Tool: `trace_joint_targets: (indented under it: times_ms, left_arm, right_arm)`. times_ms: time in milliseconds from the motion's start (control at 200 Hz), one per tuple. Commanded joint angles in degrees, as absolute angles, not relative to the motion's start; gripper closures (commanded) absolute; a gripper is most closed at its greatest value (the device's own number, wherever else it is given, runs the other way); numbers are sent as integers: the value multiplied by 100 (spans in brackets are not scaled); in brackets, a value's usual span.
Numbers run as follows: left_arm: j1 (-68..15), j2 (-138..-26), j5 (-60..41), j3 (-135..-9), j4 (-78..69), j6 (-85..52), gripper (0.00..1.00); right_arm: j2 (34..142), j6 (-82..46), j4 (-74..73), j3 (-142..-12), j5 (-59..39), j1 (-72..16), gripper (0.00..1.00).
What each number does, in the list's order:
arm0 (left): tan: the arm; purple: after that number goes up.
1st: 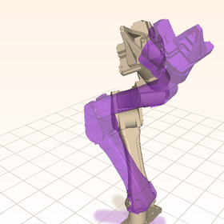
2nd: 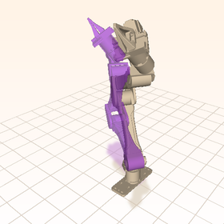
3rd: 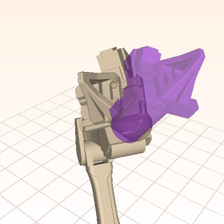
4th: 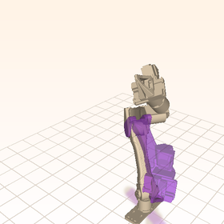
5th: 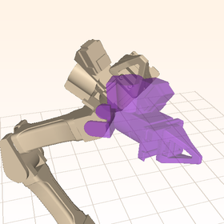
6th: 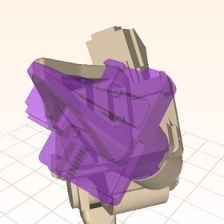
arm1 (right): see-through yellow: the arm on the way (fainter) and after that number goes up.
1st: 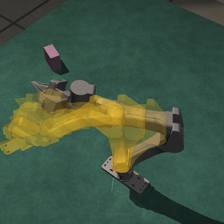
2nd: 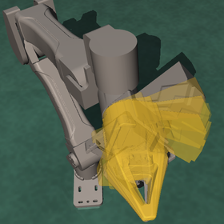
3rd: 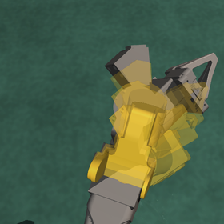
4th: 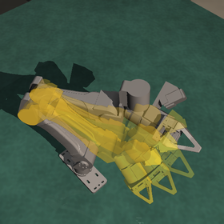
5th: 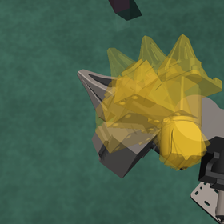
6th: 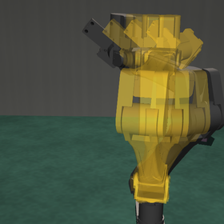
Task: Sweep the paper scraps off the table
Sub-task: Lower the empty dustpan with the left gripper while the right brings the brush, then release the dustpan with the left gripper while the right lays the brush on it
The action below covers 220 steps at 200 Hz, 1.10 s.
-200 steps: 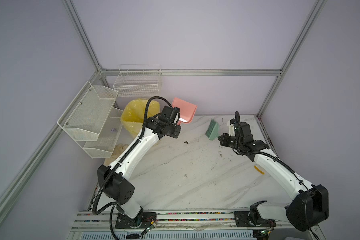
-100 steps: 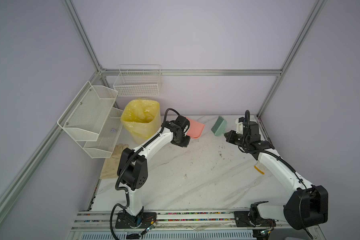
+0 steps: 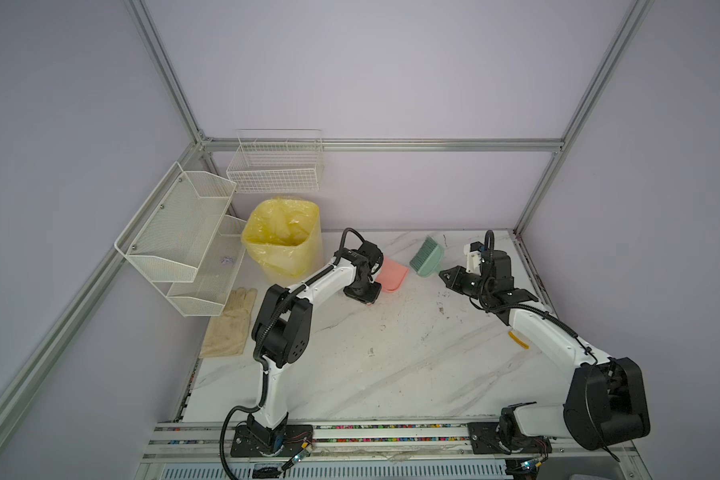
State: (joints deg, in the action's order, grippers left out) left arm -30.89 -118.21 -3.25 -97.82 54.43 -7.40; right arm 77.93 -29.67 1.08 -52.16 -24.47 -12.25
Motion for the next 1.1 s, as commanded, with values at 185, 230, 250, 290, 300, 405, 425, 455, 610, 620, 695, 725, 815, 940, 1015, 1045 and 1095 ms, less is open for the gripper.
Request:
trace_joint_targets:
  times_ms: [185, 230, 250, 290, 300, 405, 425, 455, 610, 620, 695, 725, 815, 940, 1015, 1045, 1095]
  left_arm:
    - [-3115, -12188, -613, -9961, 5546, 56, 96]
    - [-3120, -12238, -732, -10039, 5581, 174, 95]
    - [-3120, -12249, -761, -10067, 5580, 204, 94]
    - [-3119, -12271, -753, -10109, 5581, 279, 93]
    - [-3118, -12279, -748, -10121, 5581, 298, 92]
    - [-3119, -12382, -572, -10295, 5664, 443, 91]
    - [-3113, -12416, -544, -10338, 5693, 464, 91]
    - [-3118, -12451, -531, -10419, 5759, 528, 90]
    - [-3112, -12508, -399, -10701, 5844, 578, 80]
    - [-3114, -12501, -388, -10715, 5845, 577, 79]
    - [-3111, -12476, -207, -10812, 5836, 497, 67]
    - [-3112, -12457, -142, -10843, 5835, 477, 59]
    - [-3119, -12368, -53, -10899, 5832, 416, 41]
    - [-3117, -12156, 43, -10891, 5827, 351, 24]
    - [-3112, -12001, 237, -10866, 5825, 293, 18]
    - [-3111, -11948, 295, -10855, 5826, 286, 16]
    - [-3111, -11833, 389, -10816, 5804, 274, 13]
  right_arm:
    - [7840, -3371, -961, -4896, -2903, -1204, 100]
    - [8004, -3416, -1055, -4833, -2930, -1204, 100]
    - [8010, -3425, -1080, -4822, -2939, -1204, 100]
    - [8059, -3445, -1137, -4782, -2955, -1202, 100]
    - [8068, -3445, -1140, -4786, -2954, -1203, 100]
    - [8166, -3488, -1211, -4718, -3010, -1204, 100]
    - [8183, -3492, -1232, -4705, -3031, -1204, 100]
    - [8187, -3512, -1269, -4686, -3040, -1204, 100]
    - [8252, -3592, -1395, -4590, -3103, -1198, 100]
    - [8259, -3598, -1401, -4582, -3112, -1202, 100]
    - [8271, -3666, -1511, -4517, -3182, -1204, 100]
    - [8275, -3695, -1588, -4480, -3227, -1200, 100]
    - [8256, -3769, -1704, -4379, -3245, -1204, 100]
    - [8311, -3848, -1839, -4272, -3284, -1204, 100]
    - [8381, -3872, -1902, -4254, -3330, -1204, 100]
    - [8434, -3870, -1930, -4254, -3369, -1206, 100]
    - [8526, -3882, -1980, -4262, -3462, -1204, 100]
